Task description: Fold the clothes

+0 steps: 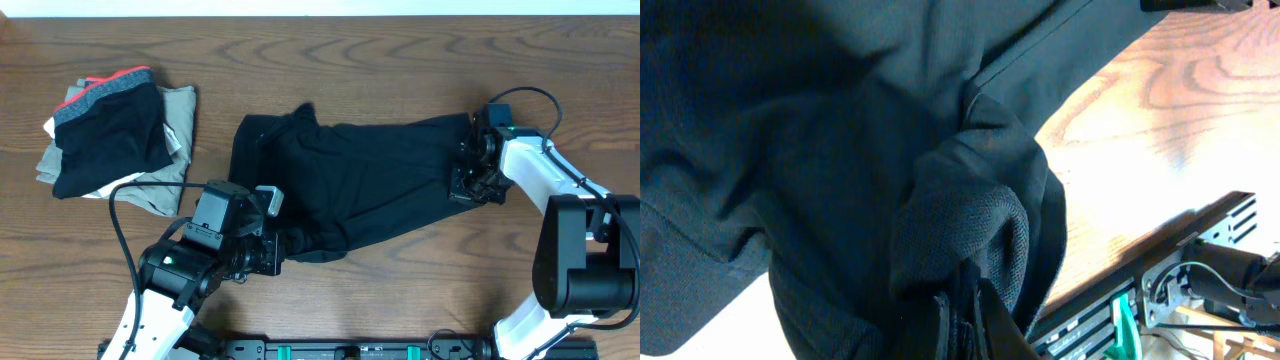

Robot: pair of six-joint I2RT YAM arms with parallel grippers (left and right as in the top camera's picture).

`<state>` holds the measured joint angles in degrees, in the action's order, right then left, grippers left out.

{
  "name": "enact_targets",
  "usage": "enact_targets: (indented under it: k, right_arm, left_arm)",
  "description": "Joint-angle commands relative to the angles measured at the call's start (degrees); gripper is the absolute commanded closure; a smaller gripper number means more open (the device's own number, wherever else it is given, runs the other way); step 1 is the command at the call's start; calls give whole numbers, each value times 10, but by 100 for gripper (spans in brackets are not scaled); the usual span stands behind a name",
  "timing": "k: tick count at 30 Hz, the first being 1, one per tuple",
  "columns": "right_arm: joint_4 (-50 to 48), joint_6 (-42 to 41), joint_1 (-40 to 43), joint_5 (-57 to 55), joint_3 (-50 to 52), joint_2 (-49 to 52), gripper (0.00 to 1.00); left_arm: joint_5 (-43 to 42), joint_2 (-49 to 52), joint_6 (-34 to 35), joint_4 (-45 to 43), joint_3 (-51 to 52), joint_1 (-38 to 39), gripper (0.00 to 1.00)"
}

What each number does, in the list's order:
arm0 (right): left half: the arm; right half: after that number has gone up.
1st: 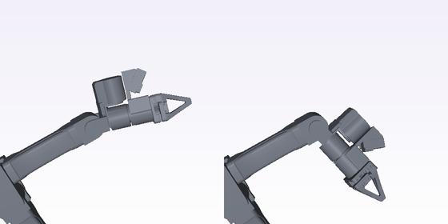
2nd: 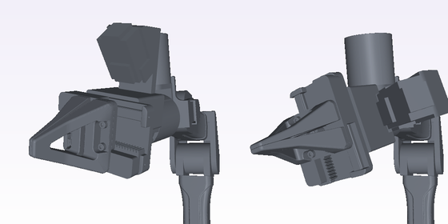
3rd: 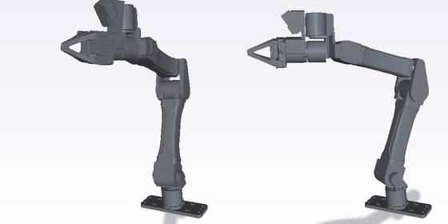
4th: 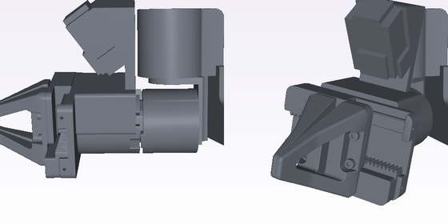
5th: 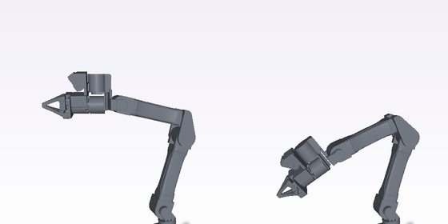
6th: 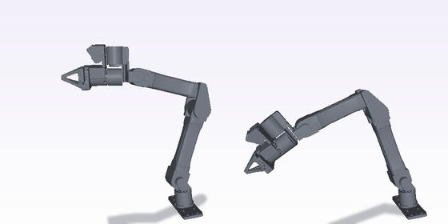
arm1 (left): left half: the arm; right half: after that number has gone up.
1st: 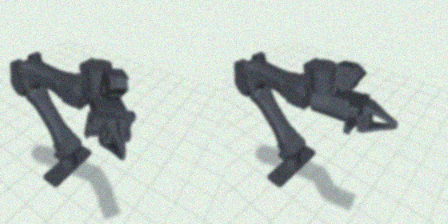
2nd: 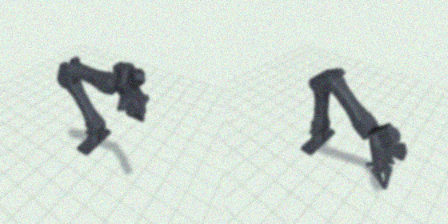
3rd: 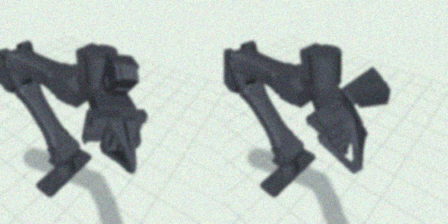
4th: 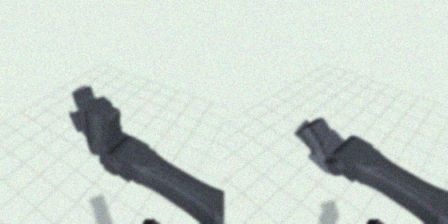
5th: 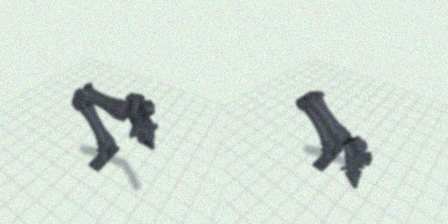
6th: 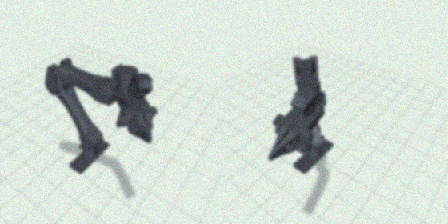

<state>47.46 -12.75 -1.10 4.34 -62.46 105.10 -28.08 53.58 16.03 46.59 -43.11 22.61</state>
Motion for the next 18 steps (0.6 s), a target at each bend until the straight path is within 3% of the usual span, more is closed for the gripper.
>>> enact_targets:
  k: [1,5,8,13,14,16,18]
  right_arm:
    - [6,2,-3,-3,-2,-37,99]
    - [-1,2,-5,-2,-4,-105,99]
    - [-19,2,-6,-4,-4,-140,83]
    - [-23,2,-9,-4,-4,-128,79]
    - [-24,7,-11,-4,-4,-118,71]
    - [-29,31,-16,-5,-4,-96,45]
    - [-36,57,-20,-5,-4,-76,41]
  left_arm:
    - [5,0,-10,3,-1,0,94]
    - [5,0,-10,3,-1,0,94]
    - [5,0,-10,3,-1,0,94]
    - [5,0,-10,2,-1,0,94]
    - [5,0,-10,3,-1,0,94]
    - [5,0,-10,3,-1,0,94]
    - [5,0,-10,3,-1,0,94]
